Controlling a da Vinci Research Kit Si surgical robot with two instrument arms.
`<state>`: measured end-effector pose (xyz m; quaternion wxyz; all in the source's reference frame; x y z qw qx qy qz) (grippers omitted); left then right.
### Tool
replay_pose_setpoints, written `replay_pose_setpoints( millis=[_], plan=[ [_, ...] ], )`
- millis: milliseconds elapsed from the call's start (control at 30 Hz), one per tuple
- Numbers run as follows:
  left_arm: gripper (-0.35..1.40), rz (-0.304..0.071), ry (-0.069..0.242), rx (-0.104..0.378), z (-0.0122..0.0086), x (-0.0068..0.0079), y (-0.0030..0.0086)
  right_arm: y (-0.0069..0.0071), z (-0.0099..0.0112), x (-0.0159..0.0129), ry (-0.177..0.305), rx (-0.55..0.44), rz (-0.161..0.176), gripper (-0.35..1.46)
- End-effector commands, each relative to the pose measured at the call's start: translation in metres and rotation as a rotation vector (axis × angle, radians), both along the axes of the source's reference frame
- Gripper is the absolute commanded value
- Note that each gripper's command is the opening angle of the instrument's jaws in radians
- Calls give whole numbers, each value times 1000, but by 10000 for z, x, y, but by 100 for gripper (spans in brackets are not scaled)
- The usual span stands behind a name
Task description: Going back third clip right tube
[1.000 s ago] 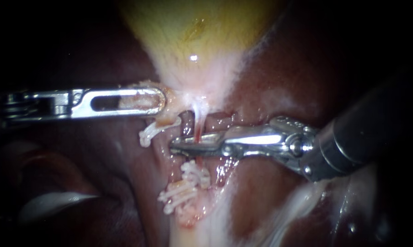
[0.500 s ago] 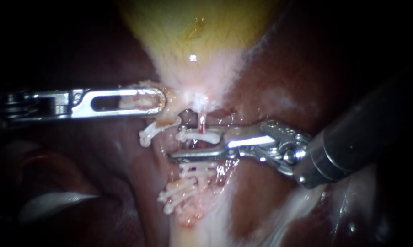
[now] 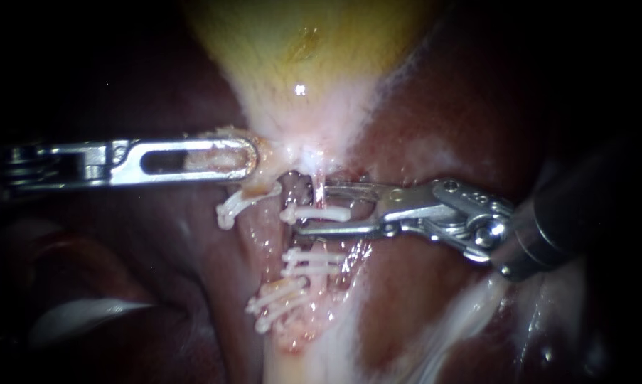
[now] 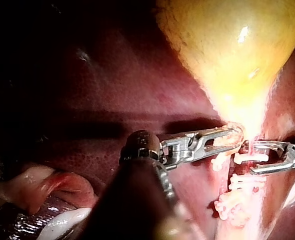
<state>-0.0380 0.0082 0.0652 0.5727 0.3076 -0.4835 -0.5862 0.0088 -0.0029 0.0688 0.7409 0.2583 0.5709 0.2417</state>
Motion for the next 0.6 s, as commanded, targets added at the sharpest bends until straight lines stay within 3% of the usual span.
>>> replay_pose_setpoints(
  millis=[33,333,600],
  plan=[
    [-35,1,-1,0,0,1,0,1,-5,-5,0,-26,-9,49],
    [-35,1,-1,0,0,1,0,19,-57,-54,15,-184,-90,50],
    [-35,1,-1,0,0,1,0,25,-77,-79,22,-242,-116,50]
  ],
)
